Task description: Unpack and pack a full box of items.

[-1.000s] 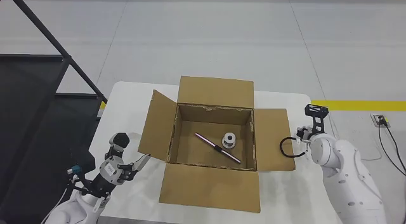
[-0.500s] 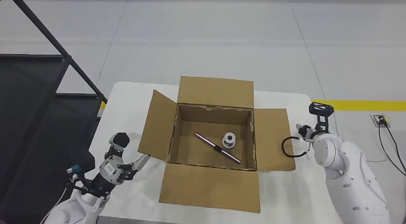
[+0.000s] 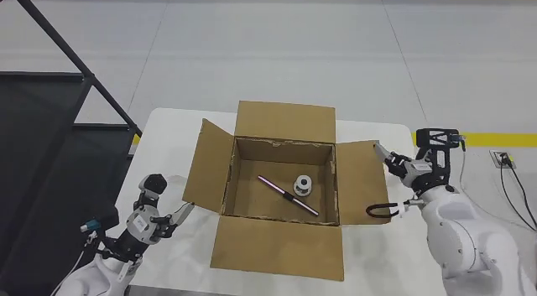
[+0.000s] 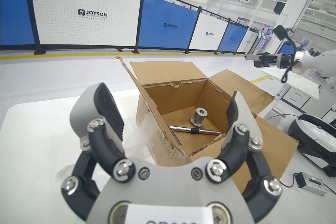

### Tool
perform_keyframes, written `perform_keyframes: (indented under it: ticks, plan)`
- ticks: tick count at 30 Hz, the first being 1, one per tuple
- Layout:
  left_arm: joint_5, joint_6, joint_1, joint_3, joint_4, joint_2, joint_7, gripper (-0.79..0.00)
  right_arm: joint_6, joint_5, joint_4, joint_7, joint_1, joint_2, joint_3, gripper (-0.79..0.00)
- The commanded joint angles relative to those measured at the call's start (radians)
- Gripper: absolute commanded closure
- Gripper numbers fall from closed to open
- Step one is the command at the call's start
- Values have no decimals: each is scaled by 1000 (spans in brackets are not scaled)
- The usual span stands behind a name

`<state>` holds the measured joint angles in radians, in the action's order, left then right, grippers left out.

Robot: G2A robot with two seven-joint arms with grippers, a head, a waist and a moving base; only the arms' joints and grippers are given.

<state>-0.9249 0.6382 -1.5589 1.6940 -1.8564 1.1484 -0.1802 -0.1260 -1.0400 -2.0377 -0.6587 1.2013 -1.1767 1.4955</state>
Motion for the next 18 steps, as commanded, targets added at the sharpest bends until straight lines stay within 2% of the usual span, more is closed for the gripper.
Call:
perform_keyframes:
  ticks: [1, 5, 9, 14, 18]
  plan:
    - [7, -7, -7, 14, -1, 0, -15, -785, 101, 42, -15, -33, -17, -1, -52, -785]
    - [30, -15, -21, 57, 1, -1, -43, -785, 258, 137, 50, -172, -119, -6, -180, -785]
    - [64, -15, -42, 103, 5, -2, -64, -785, 302, 196, 197, -285, -265, -25, -333, -785]
    - [106, 16, -71, 135, 5, -3, -68, -785, 272, 201, 400, -338, -427, -60, -492, -785]
    - [111, 24, -80, 141, 3, -3, -62, -785, 208, 148, 549, -347, -522, -89, -588, -785]
